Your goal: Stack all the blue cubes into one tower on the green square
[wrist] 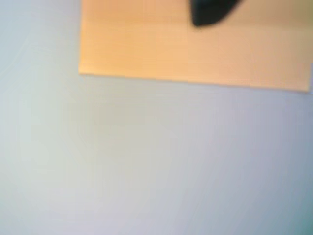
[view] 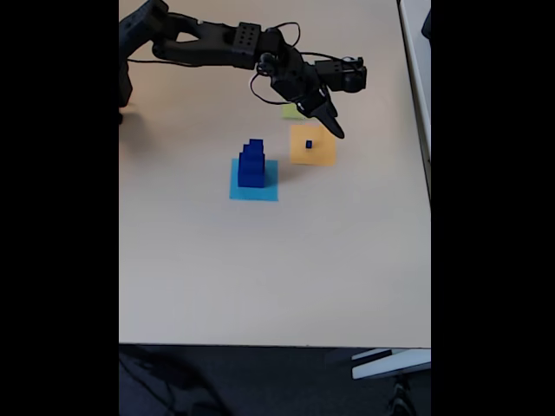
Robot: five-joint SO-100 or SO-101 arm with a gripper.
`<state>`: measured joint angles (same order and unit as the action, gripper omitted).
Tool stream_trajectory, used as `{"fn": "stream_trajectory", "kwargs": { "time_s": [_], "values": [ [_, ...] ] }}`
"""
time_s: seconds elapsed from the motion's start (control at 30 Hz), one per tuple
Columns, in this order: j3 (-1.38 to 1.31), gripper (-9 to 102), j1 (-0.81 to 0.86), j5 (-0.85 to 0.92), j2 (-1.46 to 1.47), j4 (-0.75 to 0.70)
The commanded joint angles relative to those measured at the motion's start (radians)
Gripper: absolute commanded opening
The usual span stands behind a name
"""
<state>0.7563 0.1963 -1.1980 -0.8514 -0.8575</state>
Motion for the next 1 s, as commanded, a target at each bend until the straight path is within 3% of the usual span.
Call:
{"fn": "stream_trajectory", "kwargs": {
  "time_s": [0.0, 0.97],
  "values": [
    [-0.002, 29, 0.021, 0.015, -0.126, -0.028],
    [0.081, 31, 0.183, 0.048, -0.334, -0.385]
  ]
}}
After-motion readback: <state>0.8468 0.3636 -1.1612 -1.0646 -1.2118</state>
